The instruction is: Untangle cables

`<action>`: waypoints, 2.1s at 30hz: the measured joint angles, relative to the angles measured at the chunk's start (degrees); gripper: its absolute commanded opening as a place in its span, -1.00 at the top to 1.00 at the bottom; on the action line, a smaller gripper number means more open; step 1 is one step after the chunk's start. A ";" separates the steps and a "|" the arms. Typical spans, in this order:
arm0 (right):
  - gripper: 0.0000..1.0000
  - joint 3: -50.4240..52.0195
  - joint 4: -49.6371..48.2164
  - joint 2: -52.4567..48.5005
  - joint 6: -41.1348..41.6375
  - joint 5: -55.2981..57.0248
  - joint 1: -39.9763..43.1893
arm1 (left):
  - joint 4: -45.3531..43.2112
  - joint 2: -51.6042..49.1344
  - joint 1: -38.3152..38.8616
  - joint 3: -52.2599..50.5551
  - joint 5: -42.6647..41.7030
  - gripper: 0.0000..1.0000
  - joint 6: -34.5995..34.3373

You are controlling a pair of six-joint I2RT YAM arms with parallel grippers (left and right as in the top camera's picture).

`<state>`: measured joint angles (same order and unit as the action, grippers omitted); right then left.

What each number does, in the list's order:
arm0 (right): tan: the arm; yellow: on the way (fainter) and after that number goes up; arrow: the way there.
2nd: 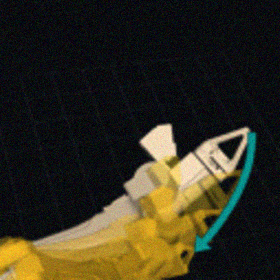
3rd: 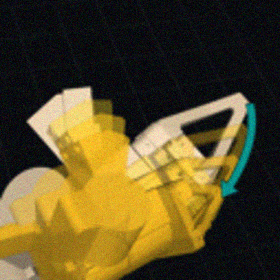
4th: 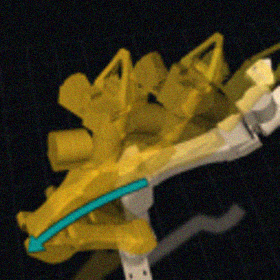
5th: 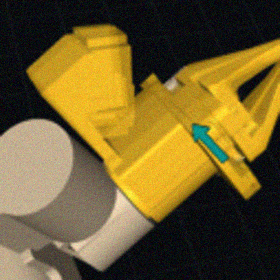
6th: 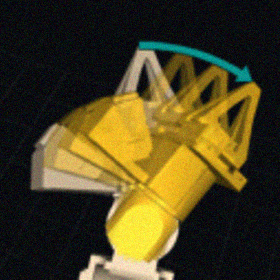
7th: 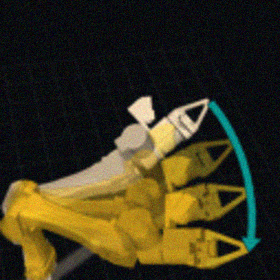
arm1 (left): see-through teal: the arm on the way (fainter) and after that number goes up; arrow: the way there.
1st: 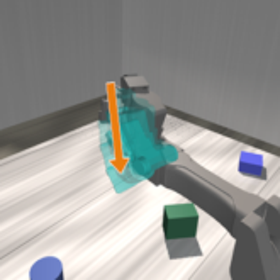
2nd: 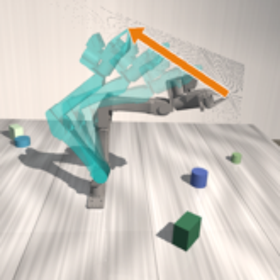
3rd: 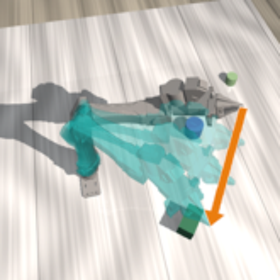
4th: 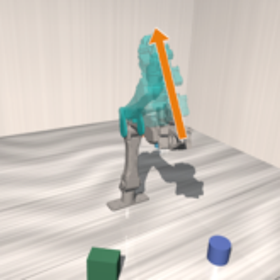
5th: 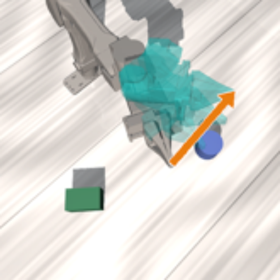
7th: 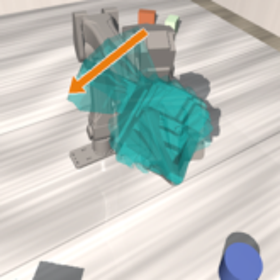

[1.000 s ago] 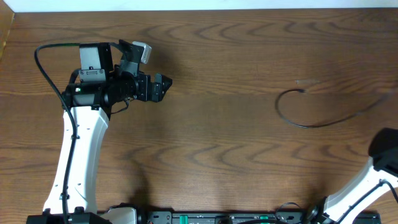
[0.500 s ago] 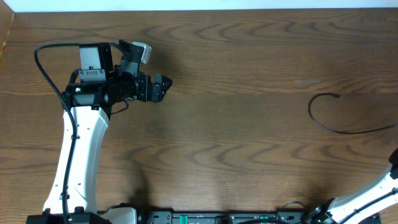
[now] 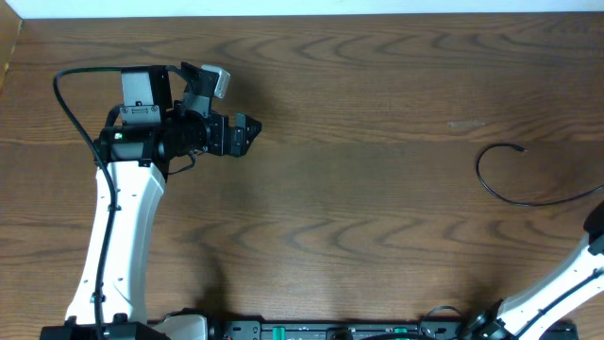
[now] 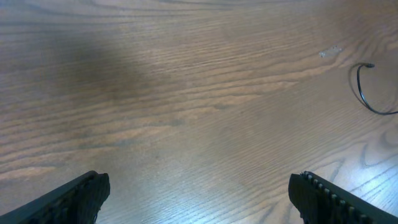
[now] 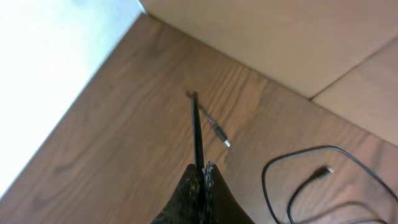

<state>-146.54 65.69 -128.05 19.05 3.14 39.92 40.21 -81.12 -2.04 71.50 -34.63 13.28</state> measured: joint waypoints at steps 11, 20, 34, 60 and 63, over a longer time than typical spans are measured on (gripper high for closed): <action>0.98 0.02 -7.56 -14.21 -0.79 -0.24 1.46 | 0.15 -0.02 1.11 0.00 0.02 -0.96 -1.49; -0.83 0.02 -9.20 -19.26 -2.71 -0.26 1.62 | 0.17 -0.02 1.88 0.00 0.02 -0.96 -2.40; -0.99 -8.09 -2.34 -16.28 -3.19 -2.36 -1.53 | 0.48 -0.02 2.10 0.00 0.02 -0.96 -2.78; -0.99 -2.71 31.39 -5.84 -4.81 -2.36 -26.86 | 2.12 -0.04 2.16 0.00 0.00 -0.96 -4.04; -0.99 0.48 31.21 -5.84 -4.76 -2.29 -26.86 | 2.97 -0.04 2.16 0.00 0.02 -0.96 -4.11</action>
<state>-146.06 96.90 -133.88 14.28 0.84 13.06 43.18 -81.17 0.12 71.50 -34.61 9.17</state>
